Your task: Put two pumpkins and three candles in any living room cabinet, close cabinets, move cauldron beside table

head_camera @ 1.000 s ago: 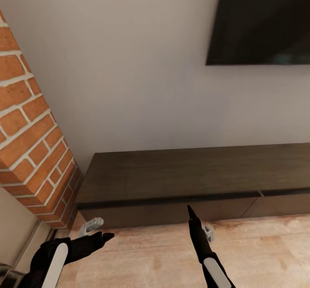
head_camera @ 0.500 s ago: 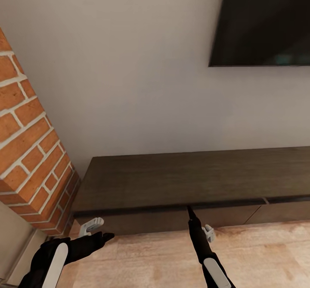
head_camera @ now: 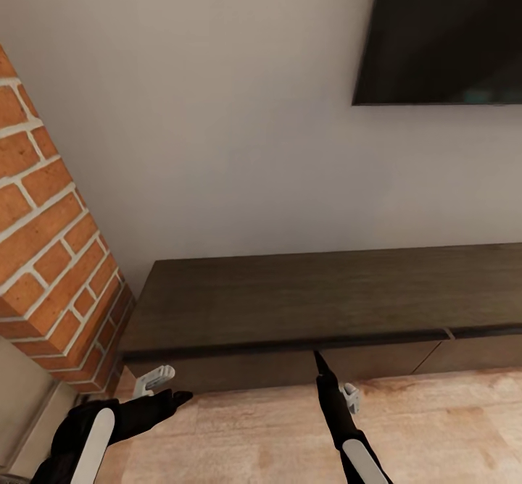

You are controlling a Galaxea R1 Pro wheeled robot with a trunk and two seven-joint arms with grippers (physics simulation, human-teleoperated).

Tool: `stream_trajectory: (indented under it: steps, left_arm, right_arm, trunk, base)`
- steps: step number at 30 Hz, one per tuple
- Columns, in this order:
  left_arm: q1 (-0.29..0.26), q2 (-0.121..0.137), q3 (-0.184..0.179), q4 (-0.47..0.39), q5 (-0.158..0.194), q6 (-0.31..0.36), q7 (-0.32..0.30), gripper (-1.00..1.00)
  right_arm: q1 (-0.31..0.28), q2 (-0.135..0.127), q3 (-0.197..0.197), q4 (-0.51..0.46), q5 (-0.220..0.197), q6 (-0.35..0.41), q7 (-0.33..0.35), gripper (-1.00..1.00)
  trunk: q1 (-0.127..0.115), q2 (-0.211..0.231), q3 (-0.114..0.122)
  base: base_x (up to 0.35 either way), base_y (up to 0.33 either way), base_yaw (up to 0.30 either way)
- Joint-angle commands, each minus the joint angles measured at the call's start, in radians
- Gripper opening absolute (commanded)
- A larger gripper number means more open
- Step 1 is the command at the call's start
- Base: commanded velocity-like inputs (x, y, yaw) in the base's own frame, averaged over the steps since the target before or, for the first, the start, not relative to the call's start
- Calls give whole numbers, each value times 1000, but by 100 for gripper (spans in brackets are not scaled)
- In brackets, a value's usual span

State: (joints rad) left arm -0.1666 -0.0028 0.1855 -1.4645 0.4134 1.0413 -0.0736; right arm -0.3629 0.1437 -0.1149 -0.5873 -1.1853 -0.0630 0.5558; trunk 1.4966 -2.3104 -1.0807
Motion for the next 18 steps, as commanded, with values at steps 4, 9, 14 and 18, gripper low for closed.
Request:
stream_trajectory:
  steps: [4, 9, 14, 18]
  left_arm:
    - [-1, -2, 2, 0, -5, 5, -8, 100]
    - [-1, -3, 2, 0, -5, 5, -8, 100]
    - [-1, -2, 1, 0, -4, 5, -8, 100]
    - [-1, -3, 0, 0, -4, 6, -8, 100]
  right_arm:
    - [-1, 1, -2, 1, -8, 2, 6, 100]
    - [-1, 2, -2, 1, -8, 0, 6, 100]
    - [-1, 2, -2, 1, -9, -1, 7, 100]
    - [-1, 3, -2, 0, -10, -1, 7, 100]
  trunk:
    - [8, -15, -7]
    - [8, -15, -7]
    - [8, -15, -7]
    - [11, -22, -10]
  base:
    - [0, 0, 0]
    - [0, 0, 0]
    - [0, 0, 0]
    - [0, 0, 0]
